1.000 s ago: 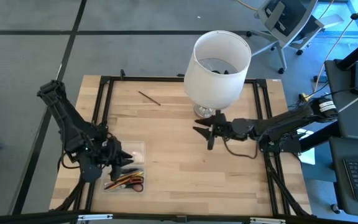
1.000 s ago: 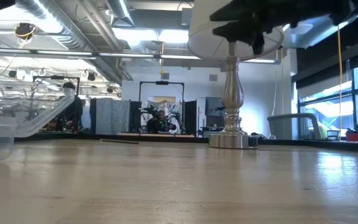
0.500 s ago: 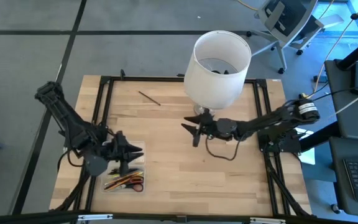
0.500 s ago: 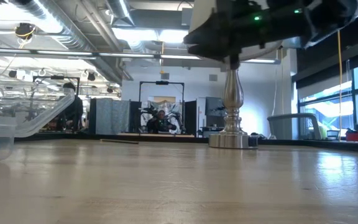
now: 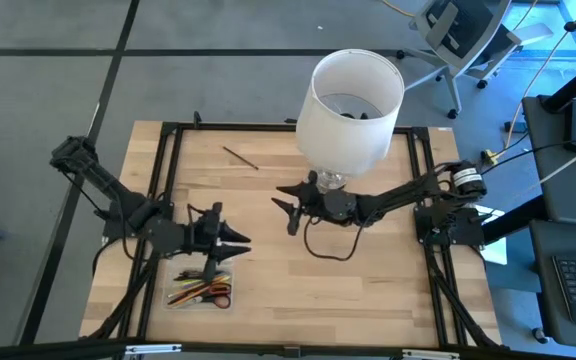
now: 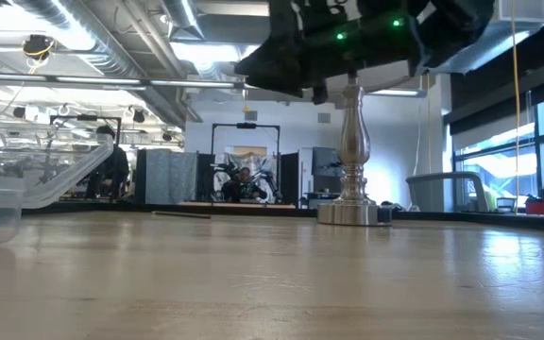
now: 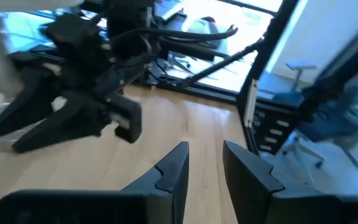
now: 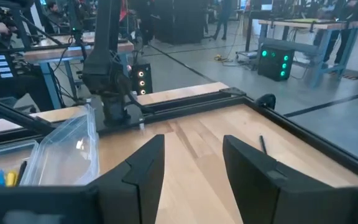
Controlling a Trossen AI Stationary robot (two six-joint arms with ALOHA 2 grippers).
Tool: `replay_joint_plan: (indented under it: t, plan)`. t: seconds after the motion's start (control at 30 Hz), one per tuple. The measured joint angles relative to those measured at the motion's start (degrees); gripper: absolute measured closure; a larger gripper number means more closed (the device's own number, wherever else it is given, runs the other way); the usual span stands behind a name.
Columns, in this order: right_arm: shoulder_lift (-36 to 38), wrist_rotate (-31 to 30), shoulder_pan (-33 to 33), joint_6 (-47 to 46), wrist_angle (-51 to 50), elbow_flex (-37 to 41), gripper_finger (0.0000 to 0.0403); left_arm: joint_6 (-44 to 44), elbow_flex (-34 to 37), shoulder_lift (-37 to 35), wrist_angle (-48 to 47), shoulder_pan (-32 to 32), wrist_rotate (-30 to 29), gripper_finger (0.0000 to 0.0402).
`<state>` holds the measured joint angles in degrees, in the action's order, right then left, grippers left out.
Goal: Pick & place school supplies into a supply box
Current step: Put the black pencil into the transparent supply box
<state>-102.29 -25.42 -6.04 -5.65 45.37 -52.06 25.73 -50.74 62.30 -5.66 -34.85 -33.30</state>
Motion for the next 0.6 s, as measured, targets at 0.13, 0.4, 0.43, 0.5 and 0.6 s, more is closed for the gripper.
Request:
replay_joint_plan:
  t: [0.13,0.4,0.43,0.5,0.6]
  plan:
    - [-2.8,-0.4,0.0,-0.1,0.3,-2.8,0.0232,-4.5,0.0,-0.9,0.1,4.7,9.1,0.0311]
    - [-12.2,-5.2,0.0,1.6,0.0,-11.4,0.0178,-11.6,-0.1,-13.4,-9.9,10.9,16.3,0.0310]
    - [-13.4,-5.9,0.1,1.6,-0.1,-12.8,0.0168,-12.1,-0.1,-15.1,-11.6,11.4,16.3,0.0309]
    - [-15.9,-7.8,0.5,1.6,0.1,-16.0,0.0149,-13.3,-0.1,-18.2,-13.8,12.6,16.3,0.0309]
    - [-19.8,-10.6,1.7,1.7,-0.6,-20.9,0.0127,-15.0,-0.1,-21.5,-16.6,14.4,16.4,0.0310]
